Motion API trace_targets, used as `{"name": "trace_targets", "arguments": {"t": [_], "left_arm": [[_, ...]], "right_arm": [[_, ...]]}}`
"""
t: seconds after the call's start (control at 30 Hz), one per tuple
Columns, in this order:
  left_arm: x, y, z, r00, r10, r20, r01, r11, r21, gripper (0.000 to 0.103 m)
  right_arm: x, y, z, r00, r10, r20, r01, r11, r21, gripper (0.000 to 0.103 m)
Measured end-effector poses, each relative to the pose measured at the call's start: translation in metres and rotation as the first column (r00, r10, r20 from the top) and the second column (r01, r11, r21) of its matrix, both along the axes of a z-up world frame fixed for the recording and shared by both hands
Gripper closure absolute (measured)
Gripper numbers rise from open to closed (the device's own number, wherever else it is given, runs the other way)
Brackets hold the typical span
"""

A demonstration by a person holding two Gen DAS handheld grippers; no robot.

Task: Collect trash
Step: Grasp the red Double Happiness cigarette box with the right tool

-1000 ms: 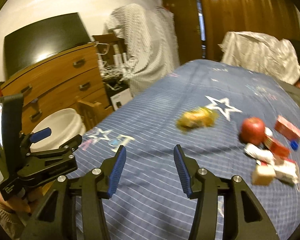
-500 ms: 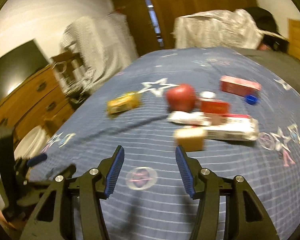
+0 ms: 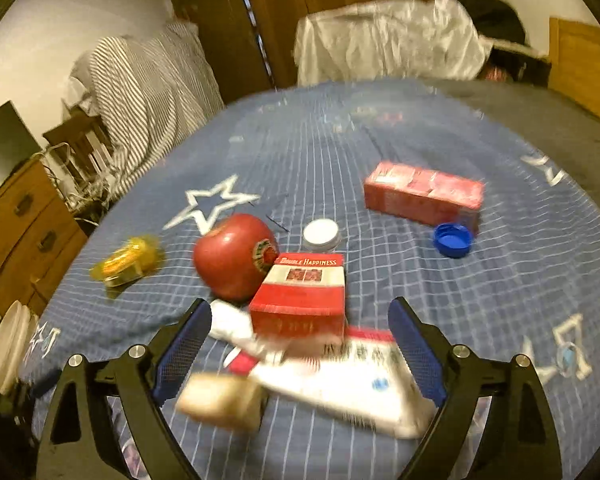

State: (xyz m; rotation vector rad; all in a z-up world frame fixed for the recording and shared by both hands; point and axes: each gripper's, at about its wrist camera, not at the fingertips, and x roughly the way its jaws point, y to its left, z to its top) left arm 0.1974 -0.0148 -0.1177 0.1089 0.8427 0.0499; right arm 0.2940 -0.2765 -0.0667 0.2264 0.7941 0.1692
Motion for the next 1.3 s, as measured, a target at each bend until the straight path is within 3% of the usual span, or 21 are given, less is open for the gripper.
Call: {"name": "trace_targets", "arguments": {"t": [0.1,0.13,0.17,0.27,0.33,0.57,0.67,0.93,1.1,1.17,1.3], "left_arm": [[0.008,0.013,-0.006,0.999,-0.002,-0.051,-0.002,0.996,-0.087,0.008],[0.009,0.015,-0.007,0.998,-0.003,-0.055,-0.003,0.995,-0.103,0.007],[0.008,0.014,-0.008,0.999,-0.004,-0.05,-0.001,0.995,-0.099,0.007],[0.008,0.013,-0.009,0.999,-0.005,-0.044,0.001,0.995,-0.099,0.007],[0.007,0.013,-0.01,0.999,-0.006,-0.042,0.002,0.995,-0.103,0.007],[0.006,0.015,-0.008,0.999,-0.007,-0.04,0.003,0.994,-0.107,0.007],[0.006,0.015,-0.008,0.999,-0.007,-0.038,0.003,0.995,-0.105,0.007],[-0.003,0.009,0.0,0.999,-0.026,-0.02,0.024,0.995,-0.094,0.007],[-0.005,-0.026,0.011,0.982,-0.188,0.023,0.189,0.979,-0.07,0.008],[-0.001,-0.047,0.016,0.963,-0.266,0.037,0.268,0.962,-0.059,0.01],[0.012,-0.082,0.017,0.935,-0.354,0.025,0.355,0.933,-0.056,0.018]], "right_arm": [[0.029,0.006,-0.016,0.997,0.006,-0.076,-0.006,1.0,0.008,0.016],[0.034,0.008,-0.021,0.995,0.013,-0.101,-0.012,1.0,0.011,0.04],[0.038,0.011,-0.026,0.992,0.032,-0.124,-0.03,0.999,0.018,0.042],[0.025,0.014,-0.025,0.995,0.049,-0.089,-0.047,0.999,0.023,0.043],[0.003,0.013,-0.02,0.993,0.093,-0.068,-0.087,0.993,0.085,0.043],[-0.101,0.009,-0.017,0.971,0.23,-0.067,-0.21,0.951,0.226,0.044],[-0.144,-0.001,-0.017,0.974,0.222,-0.035,-0.206,0.944,0.257,0.044],[-0.193,-0.041,-0.017,1.0,0.014,0.006,-0.015,0.997,0.07,0.044],[-0.187,-0.054,-0.035,0.998,-0.064,-0.02,0.064,0.998,-0.028,0.043],[-0.186,-0.055,-0.039,0.997,-0.071,-0.02,0.07,0.997,-0.018,0.03],[-0.183,-0.05,-0.043,0.996,-0.09,-0.001,0.09,0.995,-0.04,0.027]]}}
